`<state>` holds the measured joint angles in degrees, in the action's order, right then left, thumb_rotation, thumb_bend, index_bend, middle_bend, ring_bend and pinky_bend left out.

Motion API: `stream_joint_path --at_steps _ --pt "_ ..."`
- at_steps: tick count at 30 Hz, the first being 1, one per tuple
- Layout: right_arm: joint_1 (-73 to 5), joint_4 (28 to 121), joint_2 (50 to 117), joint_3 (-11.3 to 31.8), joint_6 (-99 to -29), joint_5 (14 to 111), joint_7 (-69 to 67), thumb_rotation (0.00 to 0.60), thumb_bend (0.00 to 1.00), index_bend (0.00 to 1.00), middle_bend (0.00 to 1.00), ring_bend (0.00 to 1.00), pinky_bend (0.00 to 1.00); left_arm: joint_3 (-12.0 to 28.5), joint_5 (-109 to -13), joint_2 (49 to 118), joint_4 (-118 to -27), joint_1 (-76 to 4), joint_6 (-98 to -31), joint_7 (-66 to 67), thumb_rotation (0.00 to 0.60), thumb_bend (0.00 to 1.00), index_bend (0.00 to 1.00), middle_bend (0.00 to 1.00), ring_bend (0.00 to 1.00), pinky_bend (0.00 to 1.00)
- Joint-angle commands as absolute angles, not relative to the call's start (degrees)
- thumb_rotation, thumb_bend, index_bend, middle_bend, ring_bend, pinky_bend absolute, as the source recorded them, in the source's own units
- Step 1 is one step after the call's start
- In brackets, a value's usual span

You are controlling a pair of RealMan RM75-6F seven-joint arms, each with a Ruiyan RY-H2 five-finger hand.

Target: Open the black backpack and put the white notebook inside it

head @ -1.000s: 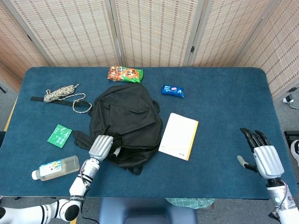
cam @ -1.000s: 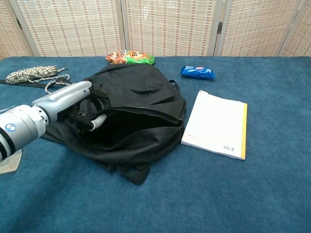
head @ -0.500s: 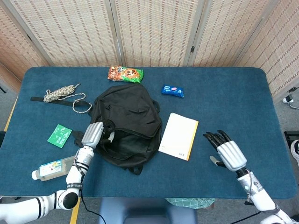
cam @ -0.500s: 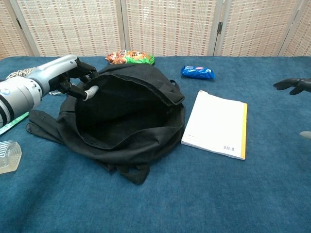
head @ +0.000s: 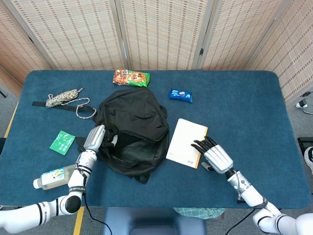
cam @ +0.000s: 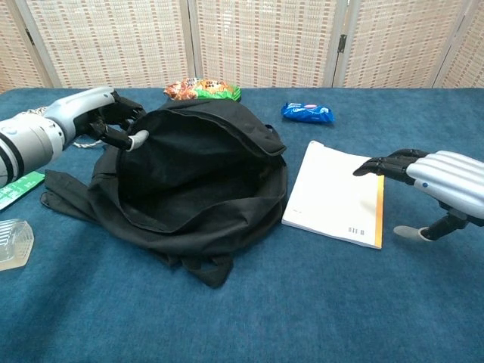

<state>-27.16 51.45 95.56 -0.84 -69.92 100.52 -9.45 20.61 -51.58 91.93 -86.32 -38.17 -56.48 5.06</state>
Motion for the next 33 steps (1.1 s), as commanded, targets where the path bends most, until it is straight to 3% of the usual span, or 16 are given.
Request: stream_joint_path --at_steps 1,33 --pt "-27.5 50.7 96.0 -1.3 -69.6 100.4 -9.6 0.600 0.32 0.17 0.17 0.20 0.12 20.4 -51.7 92.0 -86.2 -38.2 -56.6 4.8 0.600 0.72 0.71 0.42 0.39 0.06" --pt "-30.6 51.0 97.7 -2.7 -66.3 97.2 -6.7 0.600 0.32 0.17 0.17 0.20 0.12 18.4 -52.2 92.3 -84.6 -38.6 -56.4 2.5 0.600 0.72 0.70 0.42 0.38 0.05"
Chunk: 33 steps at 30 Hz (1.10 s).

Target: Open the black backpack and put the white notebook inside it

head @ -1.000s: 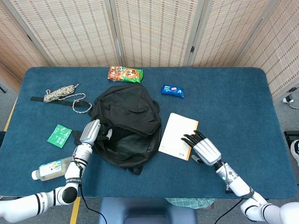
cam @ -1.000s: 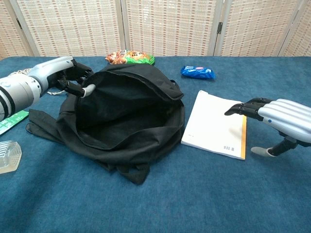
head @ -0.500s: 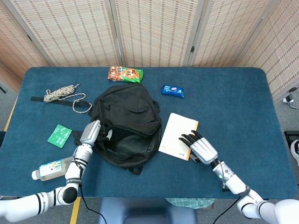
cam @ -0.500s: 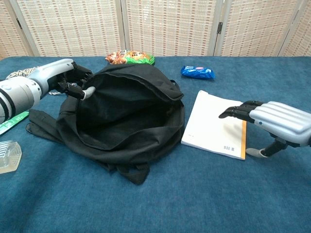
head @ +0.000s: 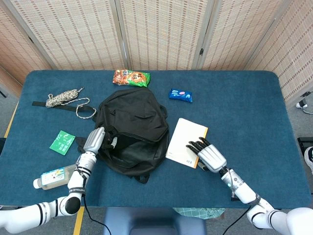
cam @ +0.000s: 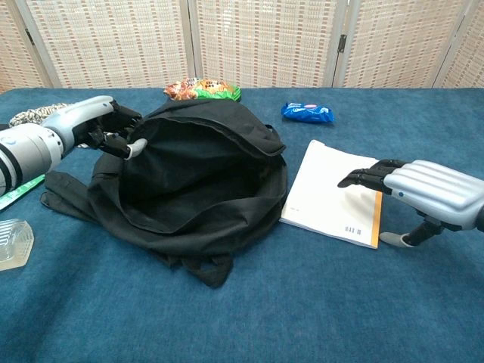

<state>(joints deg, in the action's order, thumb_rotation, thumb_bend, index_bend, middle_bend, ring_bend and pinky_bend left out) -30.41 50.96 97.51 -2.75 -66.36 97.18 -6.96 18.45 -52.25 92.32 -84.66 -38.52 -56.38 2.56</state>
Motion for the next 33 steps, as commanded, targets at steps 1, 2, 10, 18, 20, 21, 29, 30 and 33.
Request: stream_joint_path --at_steps 1,2,10,18,20,21,29,30,33 --pt "-30.7 50.9 97.8 -2.7 -66.3 97.2 -6.6 0.600 0.32 0.17 0.17 0.20 0.12 18.4 -52.2 92.4 -84.6 -38.6 -56.4 2.5 0.600 0.72 0.70 0.42 0.38 0.05" --pt "-30.8 51.0 97.9 -2.7 -66.3 97.2 -6.6 0.600 0.32 0.17 0.17 0.20 0.12 18.5 -52.2 92.3 -84.6 -38.6 -56.4 2.5 0.600 0.72 0.70 0.42 0.38 0.05" --pt "-32.1 49.7 99.1 -2.1 -68.0 97.5 -8.0 0.600 0.32 0.33 0.26 0.26 0.14 18.3 -52.1 92.1 -84.6 -38.5 -56.4 2.5 0.600 0.72 0.70 0.42 0.38 0.05" --pt "-33.1 46.1 102.1 -0.8 -69.9 97.3 -8.2 0.600 0.32 0.41 0.31 0.31 0.17 18.3 -52.0 92.2 -84.5 -38.7 -56.2 2.2 0.600 0.72 0.70 0.42 0.38 0.04" --pt "-33.3 45.0 103.1 -0.4 -70.4 97.1 -8.3 0.600 0.32 0.42 0.33 0.32 0.19 18.3 -51.9 92.2 -84.4 -38.8 -56.1 2.1 0.600 0.72 0.70 0.42 0.38 0.05" --pt "-33.5 44.1 103.9 -0.2 -70.6 97.0 -8.3 0.600 0.32 0.42 0.33 0.33 0.20 18.4 -51.9 92.3 -84.3 -38.8 -56.1 2.0 0.600 0.72 0.70 0.42 0.37 0.04" --pt "-35.5 38.4 109.0 1.2 -71.4 96.5 -9.2 0.600 0.32 0.43 0.35 0.37 0.24 18.5 -51.8 92.3 -84.0 -38.8 -55.9 1.5 0.600 0.72 0.70 0.42 0.38 0.05" --pt "-35.9 37.6 109.6 1.2 -71.4 96.5 -9.4 0.600 0.32 0.43 0.35 0.37 0.25 18.5 -51.8 92.3 -84.0 -38.8 -55.9 1.4 0.600 0.72 0.70 0.42 0.38 0.05" --pt "-36.8 36.2 110.7 1.1 -70.6 96.5 -10.3 0.600 0.32 0.43 0.36 0.37 0.26 18.6 -51.7 92.1 -84.0 -38.7 -55.8 1.0 0.600 0.72 0.70 0.42 0.38 0.05"
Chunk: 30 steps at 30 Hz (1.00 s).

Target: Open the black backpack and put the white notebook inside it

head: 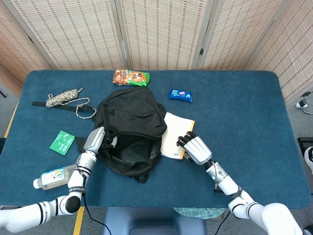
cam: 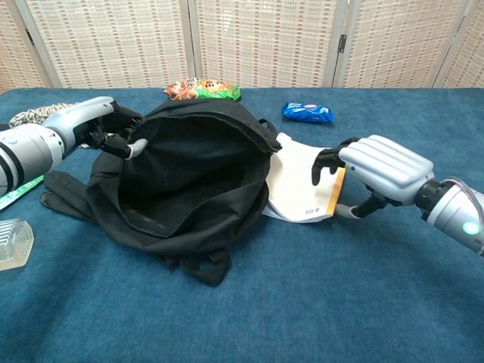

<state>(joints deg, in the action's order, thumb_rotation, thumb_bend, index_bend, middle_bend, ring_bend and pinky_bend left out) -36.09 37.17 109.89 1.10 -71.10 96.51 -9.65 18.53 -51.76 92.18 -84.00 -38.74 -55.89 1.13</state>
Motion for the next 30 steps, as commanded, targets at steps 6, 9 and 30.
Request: stream_joint_path --at_steps 6,9,30 --pt "-37.3 33.1 112.6 -0.3 -71.0 97.4 -9.6 0.600 0.32 0.43 0.35 0.37 0.26 18.5 -51.7 91.7 -84.0 -38.4 -55.6 0.3 0.600 0.72 0.70 0.42 0.38 0.05" --pt "-37.5 31.9 113.7 -0.2 -71.1 97.1 -9.9 0.600 0.32 0.44 0.35 0.37 0.26 18.6 -51.7 91.6 -84.2 -38.4 -55.5 0.0 0.600 0.72 0.70 0.42 0.38 0.05" --pt "-36.1 24.3 115.8 -0.5 -80.2 97.1 -15.2 0.600 0.56 0.75 0.45 0.46 0.30 19.0 -52.5 90.5 -85.2 -38.1 -56.5 -0.7 0.600 0.72 0.70 0.42 0.38 0.05"
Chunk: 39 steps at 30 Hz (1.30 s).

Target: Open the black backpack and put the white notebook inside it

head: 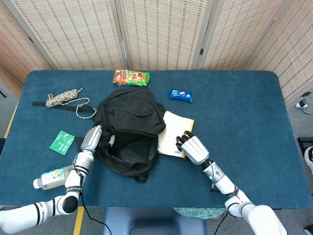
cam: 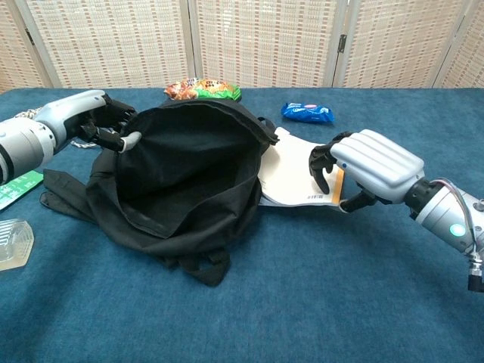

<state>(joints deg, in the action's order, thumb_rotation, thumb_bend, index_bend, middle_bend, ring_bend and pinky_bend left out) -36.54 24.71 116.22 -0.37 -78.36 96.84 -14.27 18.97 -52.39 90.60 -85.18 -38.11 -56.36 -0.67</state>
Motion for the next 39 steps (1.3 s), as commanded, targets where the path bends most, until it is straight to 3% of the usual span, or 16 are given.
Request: stream_joint_path --at_steps 1,12,21,29,39 --pt "-35.8 24.4 115.5 -0.6 -81.5 97.2 -15.6 0.600 0.57 0.75 0.45 0.46 0.31 19.0 -52.6 90.4 -85.4 -38.0 -56.6 -0.7 0.600 0.72 0.70 0.42 0.38 0.05" --pt "-31.3 30.4 107.1 -3.0 -96.7 100.8 -15.1 0.600 0.62 0.77 0.47 0.49 0.35 19.6 -53.7 89.6 -86.9 -39.2 -57.5 1.3 0.600 0.72 0.69 0.42 0.39 0.05" --pt "-31.4 47.9 96.4 -4.8 -107.5 108.3 -8.2 0.600 0.63 0.77 0.48 0.49 0.36 21.2 -52.1 88.7 -88.9 -42.2 -57.5 6.4 0.600 0.72 0.69 0.42 0.39 0.05" --pt "-33.7 62.7 92.0 -6.5 -106.7 115.4 -3.7 0.600 0.63 0.77 0.48 0.49 0.37 23.6 -47.5 87.7 -90.0 -44.6 -57.1 8.7 0.600 0.72 0.69 0.42 0.39 0.05" --pt "-36.3 69.7 93.5 -5.5 -103.2 120.2 -2.2 0.600 0.63 0.77 0.48 0.49 0.38 24.4 -45.6 85.9 -91.3 -44.9 -57.7 8.4 0.600 0.72 0.69 0.42 0.39 0.05"
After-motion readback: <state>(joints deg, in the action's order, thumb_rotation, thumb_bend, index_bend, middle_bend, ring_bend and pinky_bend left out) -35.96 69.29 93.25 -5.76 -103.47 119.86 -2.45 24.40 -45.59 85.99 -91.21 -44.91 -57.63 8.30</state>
